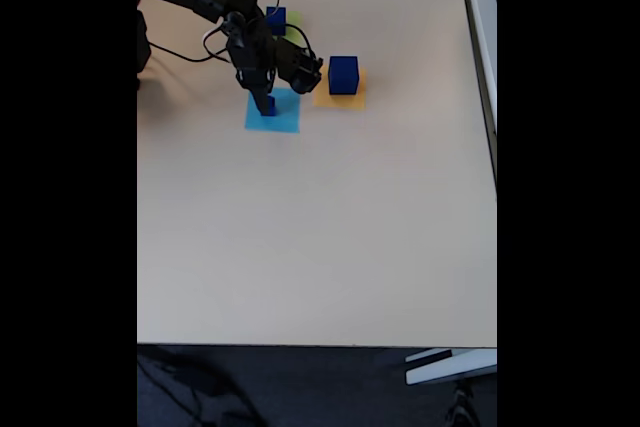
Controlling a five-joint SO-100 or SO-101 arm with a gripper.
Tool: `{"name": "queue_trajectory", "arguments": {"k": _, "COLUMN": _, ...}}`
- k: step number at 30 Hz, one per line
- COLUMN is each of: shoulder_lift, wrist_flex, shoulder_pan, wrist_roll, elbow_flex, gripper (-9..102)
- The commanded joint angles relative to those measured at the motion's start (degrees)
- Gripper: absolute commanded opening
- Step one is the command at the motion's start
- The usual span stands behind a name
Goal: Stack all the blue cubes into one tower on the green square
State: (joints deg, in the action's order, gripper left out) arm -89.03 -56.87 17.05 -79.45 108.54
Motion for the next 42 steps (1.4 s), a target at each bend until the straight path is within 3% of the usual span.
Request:
{"name": "queue_trajectory", "arguments": {"k": 1, "shoulder_lift": -0.6, "wrist_flex": 1.1, "shoulder_pan": 0.8, "wrist_roll": 0.5, "elbow_flex": -0.4, "gripper": 12}}
{"name": "queue_trajectory", "arguments": {"k": 13, "shoulder_lift": -0.6, "wrist_flex": 1.7, "shoulder_pan": 1.4, "wrist_roll": 0.8, "elbow_flex": -0.4, "gripper": 0}}
{"name": "queue_trajectory", "arguments": {"k": 25, "shoulder_lift": -3.1, "wrist_flex": 1.0, "shoulder_pan": 1.0, "wrist_roll": 1.2, "elbow_flex": -0.4, "gripper": 0}}
{"name": "queue_trajectory", "arguments": {"k": 35, "shoulder_lift": -6.4, "wrist_flex": -17.1, "shoulder_pan": -3.8, "wrist_roll": -1.9, "elbow_flex": -14.6, "gripper": 0}}
{"name": "queue_trajectory", "arguments": {"k": 42, "shoulder_lift": -6.0, "wrist_flex": -19.1, "shoulder_pan": -13.0, "wrist_roll": -8.3, "elbow_flex": -18.4, "gripper": 0}}
